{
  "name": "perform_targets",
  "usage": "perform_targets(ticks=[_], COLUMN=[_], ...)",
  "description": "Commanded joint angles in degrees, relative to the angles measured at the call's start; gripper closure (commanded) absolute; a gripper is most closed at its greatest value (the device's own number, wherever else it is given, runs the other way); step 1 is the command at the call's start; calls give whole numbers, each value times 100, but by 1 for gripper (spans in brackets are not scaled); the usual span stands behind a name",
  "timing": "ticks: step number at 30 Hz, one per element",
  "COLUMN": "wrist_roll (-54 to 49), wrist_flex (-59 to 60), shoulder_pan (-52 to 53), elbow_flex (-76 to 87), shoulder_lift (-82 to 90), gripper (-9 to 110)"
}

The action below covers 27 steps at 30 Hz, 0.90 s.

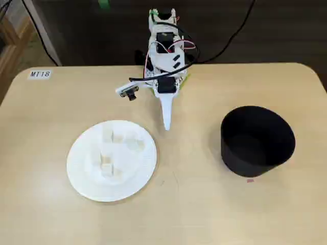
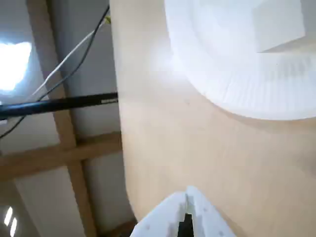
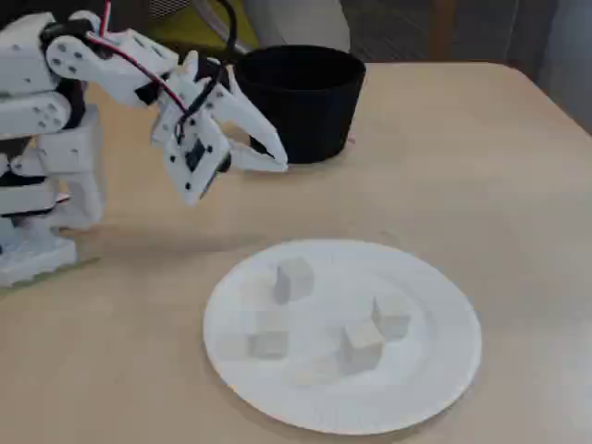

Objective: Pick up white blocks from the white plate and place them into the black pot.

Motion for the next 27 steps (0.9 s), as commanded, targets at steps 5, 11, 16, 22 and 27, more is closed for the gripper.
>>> perform_targets(ticks=[5, 11, 16, 22, 27], wrist_roll=[-26, -26, -413, -870, -861], wrist_flex=[-105, -88, -44, 896, 1811], shoulder_pan=[62, 519, 352, 132, 123], elbow_flex=[167, 167, 149, -1477, -3551], shoulder_lift=[26, 26, 26, -158, -2320], gripper=[104, 104, 104, 104, 104])
